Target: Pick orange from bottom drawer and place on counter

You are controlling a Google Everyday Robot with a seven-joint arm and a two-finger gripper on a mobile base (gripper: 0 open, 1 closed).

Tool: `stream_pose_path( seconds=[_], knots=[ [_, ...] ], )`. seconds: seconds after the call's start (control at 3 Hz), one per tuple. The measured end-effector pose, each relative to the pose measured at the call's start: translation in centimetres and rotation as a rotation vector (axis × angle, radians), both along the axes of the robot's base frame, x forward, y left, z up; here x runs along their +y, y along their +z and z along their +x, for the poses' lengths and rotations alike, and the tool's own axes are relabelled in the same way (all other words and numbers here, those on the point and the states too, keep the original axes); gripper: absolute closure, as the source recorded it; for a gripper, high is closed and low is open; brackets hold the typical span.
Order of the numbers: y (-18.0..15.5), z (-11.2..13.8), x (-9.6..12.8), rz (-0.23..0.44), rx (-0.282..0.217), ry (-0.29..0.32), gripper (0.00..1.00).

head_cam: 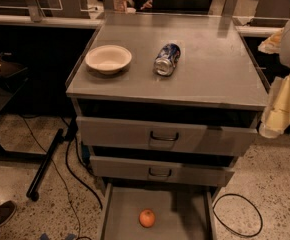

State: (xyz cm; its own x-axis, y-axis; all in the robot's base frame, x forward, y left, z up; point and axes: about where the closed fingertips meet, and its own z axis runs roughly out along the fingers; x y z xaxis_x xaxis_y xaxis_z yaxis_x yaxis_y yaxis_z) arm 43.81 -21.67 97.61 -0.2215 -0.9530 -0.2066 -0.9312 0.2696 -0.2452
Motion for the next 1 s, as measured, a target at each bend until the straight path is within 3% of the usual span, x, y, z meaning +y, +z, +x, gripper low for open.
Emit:
stream_pose_path(
  seconds=[0.33, 0.67, 1.0],
  knots=[
    [0.0, 0.0, 0.0, 0.000, 0.000, 0.000, 0.00],
    [-2.3, -0.9, 0.4, 0.021, 0.012, -0.007, 0.00],
    [-7.8, -2.5, 1.3, 0.080, 0.055, -0.016, 0.00]
  ],
)
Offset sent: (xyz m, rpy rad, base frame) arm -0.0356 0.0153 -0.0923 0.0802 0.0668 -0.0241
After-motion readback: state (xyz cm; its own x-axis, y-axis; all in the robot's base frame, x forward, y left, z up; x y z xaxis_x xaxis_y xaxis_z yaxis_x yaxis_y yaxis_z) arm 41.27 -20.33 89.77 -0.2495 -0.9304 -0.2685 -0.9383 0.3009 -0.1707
